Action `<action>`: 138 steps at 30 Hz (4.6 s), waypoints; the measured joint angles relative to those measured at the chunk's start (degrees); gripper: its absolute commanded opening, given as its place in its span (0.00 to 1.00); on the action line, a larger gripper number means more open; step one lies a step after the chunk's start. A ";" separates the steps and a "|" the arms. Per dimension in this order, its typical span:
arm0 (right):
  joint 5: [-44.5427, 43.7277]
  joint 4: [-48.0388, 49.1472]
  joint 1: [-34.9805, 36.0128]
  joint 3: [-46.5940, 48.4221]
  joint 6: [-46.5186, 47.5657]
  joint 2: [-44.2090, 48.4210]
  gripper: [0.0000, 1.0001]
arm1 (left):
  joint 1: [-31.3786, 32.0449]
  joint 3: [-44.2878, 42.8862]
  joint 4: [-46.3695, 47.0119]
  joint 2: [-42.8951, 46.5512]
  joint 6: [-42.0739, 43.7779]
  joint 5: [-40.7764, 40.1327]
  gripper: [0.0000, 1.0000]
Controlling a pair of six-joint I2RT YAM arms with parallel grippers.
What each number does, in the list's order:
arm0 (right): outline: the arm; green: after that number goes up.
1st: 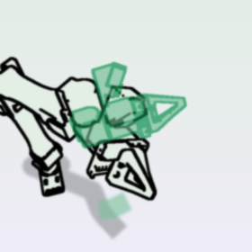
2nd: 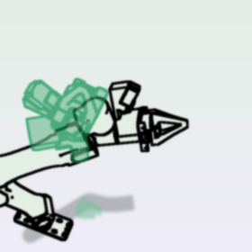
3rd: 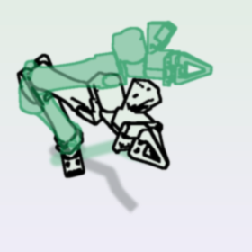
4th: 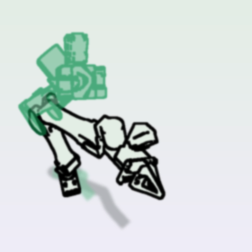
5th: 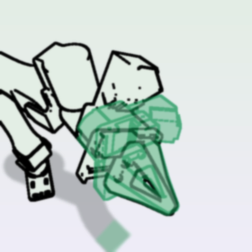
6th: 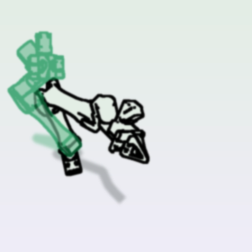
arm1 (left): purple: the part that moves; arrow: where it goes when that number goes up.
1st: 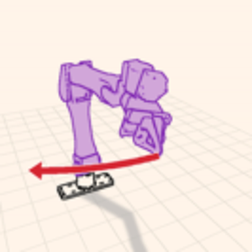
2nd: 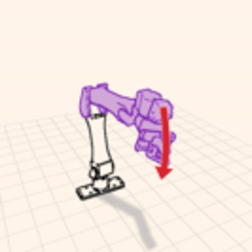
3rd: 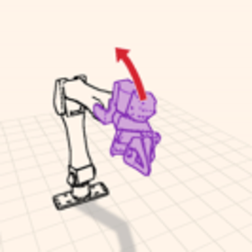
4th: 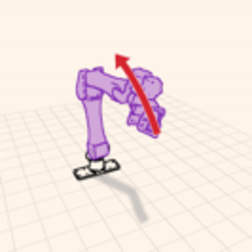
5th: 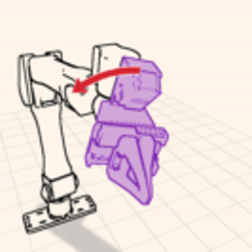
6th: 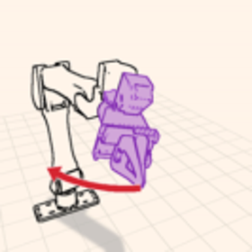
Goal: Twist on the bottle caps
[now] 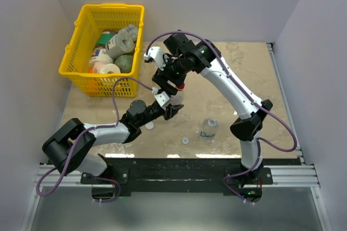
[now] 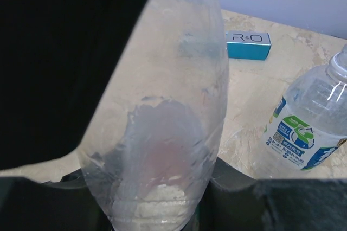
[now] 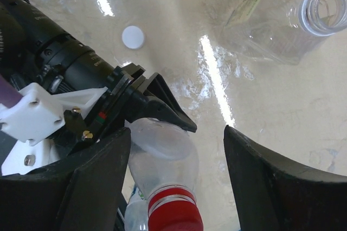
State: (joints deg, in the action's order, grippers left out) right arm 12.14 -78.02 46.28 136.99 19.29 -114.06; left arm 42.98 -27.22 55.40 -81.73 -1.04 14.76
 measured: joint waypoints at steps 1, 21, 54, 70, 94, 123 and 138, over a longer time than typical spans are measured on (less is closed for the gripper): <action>0.33 0.00 0.00 0.33 0.00 0.00 0.74 | -0.02 0.00 0.26 0.00 -0.07 0.04 0.00; 16.00 12.59 -12.96 -6.95 13.57 19.80 0.64 | -4.13 -0.61 -6.60 1.36 4.96 15.72 0.00; 15.43 0.79 -2.78 -34.60 80.87 31.15 0.50 | -5.75 -3.26 -13.70 2.45 21.92 24.39 0.00; 13.68 -0.39 -2.78 -33.79 83.17 28.35 0.32 | -6.23 -4.94 -14.53 0.50 24.85 24.06 0.00; 8.87 0.28 -6.84 -16.20 23.04 8.11 0.00 | -2.69 -2.89 -12.96 -2.38 20.70 -5.81 0.00; 24.90 12.39 -20.68 -15.82 17.79 26.18 0.62 | -4.81 -7.76 -21.14 -0.35 10.05 3.98 0.00; 18.97 1.46 -8.04 -34.95 75.06 31.85 0.61 | -5.44 -17.62 -45.09 0.13 26.12 26.91 0.00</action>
State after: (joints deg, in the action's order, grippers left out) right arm 31.11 -76.55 38.24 102.04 94.35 -82.21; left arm 37.54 -44.84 10.31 -81.60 25.08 41.67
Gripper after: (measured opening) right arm 0.614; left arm 0.414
